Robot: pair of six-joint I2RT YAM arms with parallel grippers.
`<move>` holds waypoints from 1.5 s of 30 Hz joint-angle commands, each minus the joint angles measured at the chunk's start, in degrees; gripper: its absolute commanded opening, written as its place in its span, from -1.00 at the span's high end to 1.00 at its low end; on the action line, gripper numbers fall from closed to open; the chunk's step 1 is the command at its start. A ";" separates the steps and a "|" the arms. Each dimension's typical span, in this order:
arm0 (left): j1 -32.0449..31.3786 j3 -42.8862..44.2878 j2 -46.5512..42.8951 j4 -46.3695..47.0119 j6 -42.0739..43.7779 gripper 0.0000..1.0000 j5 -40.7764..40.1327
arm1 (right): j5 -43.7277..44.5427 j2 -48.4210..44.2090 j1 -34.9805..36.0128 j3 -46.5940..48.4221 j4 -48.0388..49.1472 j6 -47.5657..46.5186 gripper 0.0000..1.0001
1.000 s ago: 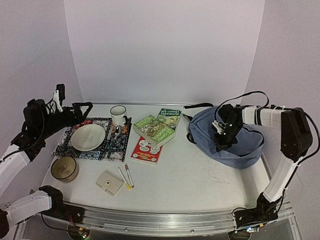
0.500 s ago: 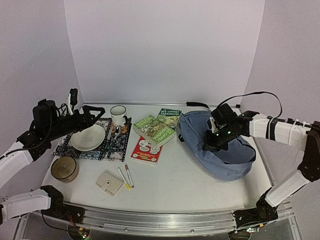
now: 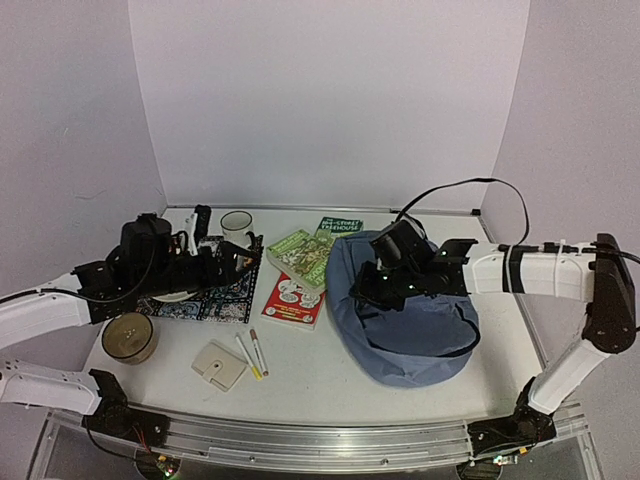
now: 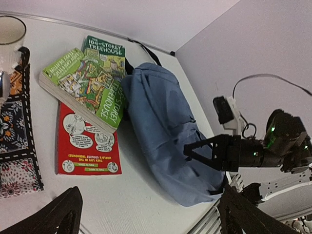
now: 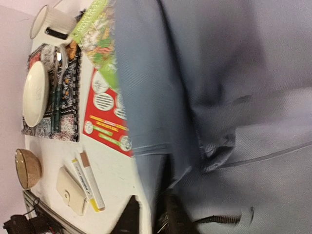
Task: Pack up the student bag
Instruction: Set down the student bag at the center of the board, then hold the largest pocket of the student bag.
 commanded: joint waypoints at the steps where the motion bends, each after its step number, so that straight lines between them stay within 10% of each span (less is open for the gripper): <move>1: -5.63 4.36 4.39 2.98 -1.91 -0.99 -9.35 | 0.95 -0.59 -0.68 3.74 0.34 -7.18 0.22; 14: -12.51 15.46 27.61 6.54 -4.79 -0.99 -13.42 | -4.38 -6.83 -26.27 -4.26 -5.86 -31.67 -0.58; 28: -13.15 33.80 53.25 7.23 -5.83 -0.99 -5.53 | -18.57 11.62 -37.33 2.47 -4.01 -38.08 -0.64; 45: -13.37 41.42 63.09 6.15 0.26 -0.57 1.30 | -29.85 0.82 -35.44 -11.54 -1.68 -34.24 0.63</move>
